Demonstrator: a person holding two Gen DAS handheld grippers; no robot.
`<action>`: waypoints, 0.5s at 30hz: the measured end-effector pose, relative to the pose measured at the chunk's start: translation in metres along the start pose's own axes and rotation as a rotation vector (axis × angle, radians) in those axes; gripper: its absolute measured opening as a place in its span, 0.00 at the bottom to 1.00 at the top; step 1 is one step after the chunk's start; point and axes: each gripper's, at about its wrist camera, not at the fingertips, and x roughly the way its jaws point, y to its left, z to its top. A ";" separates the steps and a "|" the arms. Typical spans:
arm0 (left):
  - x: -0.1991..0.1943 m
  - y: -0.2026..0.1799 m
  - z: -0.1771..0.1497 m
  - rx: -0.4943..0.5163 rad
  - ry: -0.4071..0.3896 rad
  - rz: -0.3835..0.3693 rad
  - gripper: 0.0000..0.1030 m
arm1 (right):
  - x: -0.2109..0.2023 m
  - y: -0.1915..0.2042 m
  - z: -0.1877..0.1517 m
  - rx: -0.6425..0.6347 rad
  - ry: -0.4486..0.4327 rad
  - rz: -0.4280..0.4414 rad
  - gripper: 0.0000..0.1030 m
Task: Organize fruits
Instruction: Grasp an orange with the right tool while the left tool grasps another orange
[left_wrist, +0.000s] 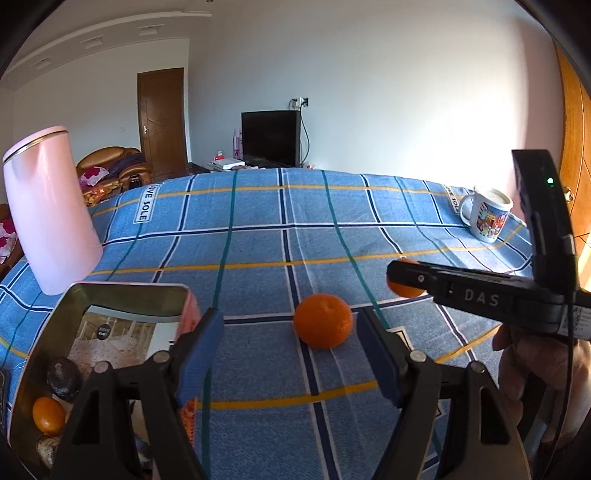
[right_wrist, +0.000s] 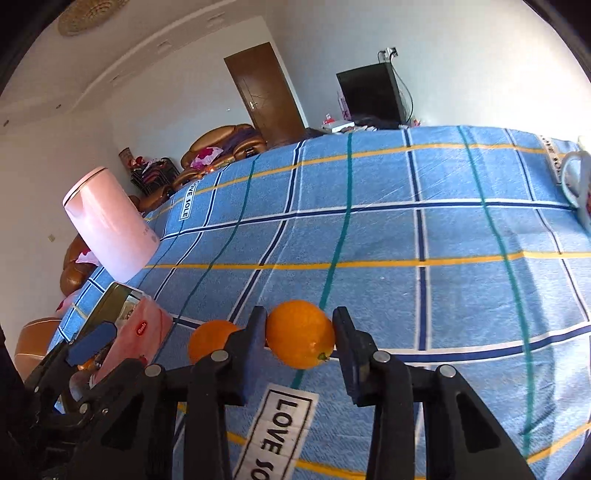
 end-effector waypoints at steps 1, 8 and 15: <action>0.005 -0.003 0.001 0.005 0.011 -0.005 0.74 | -0.006 -0.002 -0.002 -0.014 -0.014 -0.021 0.37; 0.032 -0.020 0.006 0.026 0.101 -0.027 0.74 | -0.023 -0.012 -0.009 -0.054 -0.062 -0.067 0.37; 0.051 -0.021 0.009 0.022 0.170 -0.046 0.72 | -0.031 -0.009 -0.011 -0.085 -0.088 -0.076 0.37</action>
